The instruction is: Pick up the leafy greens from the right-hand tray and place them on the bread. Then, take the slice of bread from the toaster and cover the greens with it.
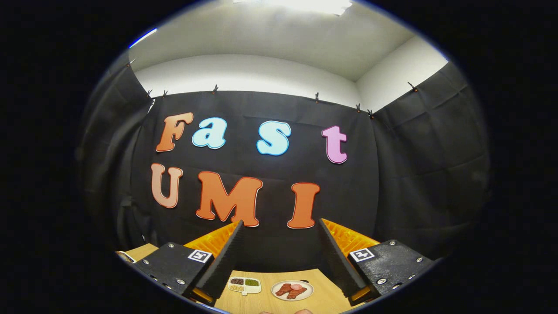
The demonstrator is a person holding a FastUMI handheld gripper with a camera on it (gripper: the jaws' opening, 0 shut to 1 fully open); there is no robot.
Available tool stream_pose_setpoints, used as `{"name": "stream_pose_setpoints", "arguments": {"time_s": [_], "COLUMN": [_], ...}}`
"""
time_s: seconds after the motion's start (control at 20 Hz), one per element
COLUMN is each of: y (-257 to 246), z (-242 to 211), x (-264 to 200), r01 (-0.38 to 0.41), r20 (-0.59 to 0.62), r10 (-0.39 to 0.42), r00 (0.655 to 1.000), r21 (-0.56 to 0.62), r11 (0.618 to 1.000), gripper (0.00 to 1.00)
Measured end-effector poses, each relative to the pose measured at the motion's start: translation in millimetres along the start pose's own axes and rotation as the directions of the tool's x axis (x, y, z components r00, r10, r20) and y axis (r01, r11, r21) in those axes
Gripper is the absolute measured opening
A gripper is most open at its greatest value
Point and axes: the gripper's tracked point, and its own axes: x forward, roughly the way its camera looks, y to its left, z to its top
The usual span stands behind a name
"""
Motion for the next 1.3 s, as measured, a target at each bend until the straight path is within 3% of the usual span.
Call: {"name": "stream_pose_setpoints", "arguments": {"time_s": [0.55, 0.7, 0.85, 1.1, 1.3], "y": [9.4, -1.5, -7.6, -3.3, -3.6], "z": [-48.2, -90.5, -145.1, -214.1, -286.6], "x": [-7.6, -1.7, -9.7, -19.8, -39.2], "r01": [-0.078, -0.043, -0.028, -0.074, -0.075], "r20": [-0.109, -0.193, -0.343, -0.509, -0.668], "r10": [0.081, 0.04, 0.008, 0.053, 0.078], "r00": [0.991, 0.98, 0.939, 0.859, 0.74], "r21": [0.035, -0.011, -0.053, -0.021, 0.034], "r11": [0.996, 0.999, 0.998, 0.997, 0.997], "gripper": [0.99, 0.99, 0.99, 0.98, 0.97]}}
